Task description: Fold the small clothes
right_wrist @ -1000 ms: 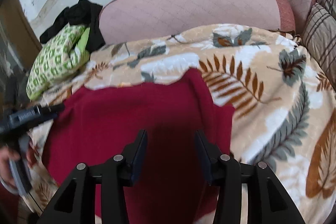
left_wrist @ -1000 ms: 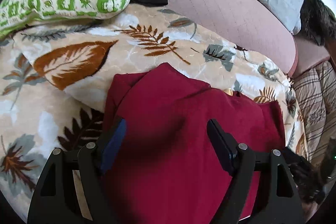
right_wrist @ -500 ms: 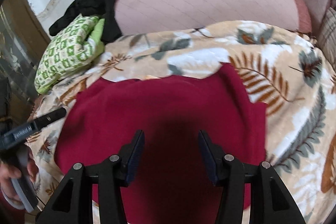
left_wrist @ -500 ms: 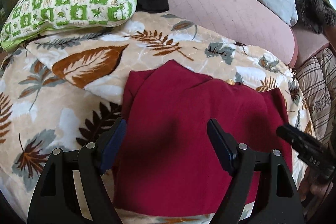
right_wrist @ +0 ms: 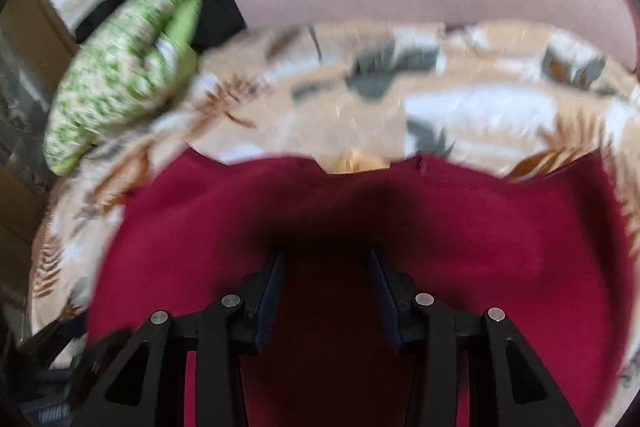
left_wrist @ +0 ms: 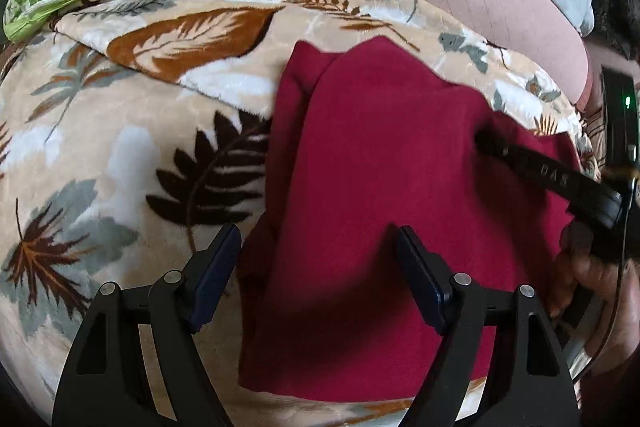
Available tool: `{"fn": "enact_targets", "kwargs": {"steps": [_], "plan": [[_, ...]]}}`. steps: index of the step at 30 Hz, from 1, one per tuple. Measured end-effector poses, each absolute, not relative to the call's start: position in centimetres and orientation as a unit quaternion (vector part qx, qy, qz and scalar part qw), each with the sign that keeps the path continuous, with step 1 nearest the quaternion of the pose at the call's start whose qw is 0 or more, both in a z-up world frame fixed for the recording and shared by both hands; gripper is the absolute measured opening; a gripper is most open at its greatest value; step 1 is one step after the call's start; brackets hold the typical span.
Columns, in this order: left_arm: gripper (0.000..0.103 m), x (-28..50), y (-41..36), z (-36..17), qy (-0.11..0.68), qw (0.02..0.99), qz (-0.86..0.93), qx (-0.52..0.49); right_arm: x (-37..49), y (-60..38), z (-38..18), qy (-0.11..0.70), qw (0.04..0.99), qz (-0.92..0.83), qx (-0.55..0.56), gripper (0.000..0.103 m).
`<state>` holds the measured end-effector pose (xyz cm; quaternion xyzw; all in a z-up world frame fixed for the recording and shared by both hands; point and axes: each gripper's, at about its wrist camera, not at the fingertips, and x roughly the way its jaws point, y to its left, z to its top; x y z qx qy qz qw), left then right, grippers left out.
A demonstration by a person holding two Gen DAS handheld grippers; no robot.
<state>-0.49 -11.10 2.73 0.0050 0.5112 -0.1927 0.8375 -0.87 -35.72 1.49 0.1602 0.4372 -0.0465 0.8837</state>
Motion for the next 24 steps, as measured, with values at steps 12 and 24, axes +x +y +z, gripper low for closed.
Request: {"fn": "enact_targets", "kwargs": {"steps": [12, 24], "plan": [[0.079, -4.4, -8.9, 5.3, 0.487, 0.854, -0.186, 0.006, -11.4, -37.5, 5.6, 0.415, 0.896, -0.061, 0.148, 0.043], [0.079, -4.0, -9.3, 4.3, 0.467, 0.869, -0.161, 0.018, -12.8, -42.5, 5.3, 0.423, 0.884, -0.122, 0.156, 0.045]]}}
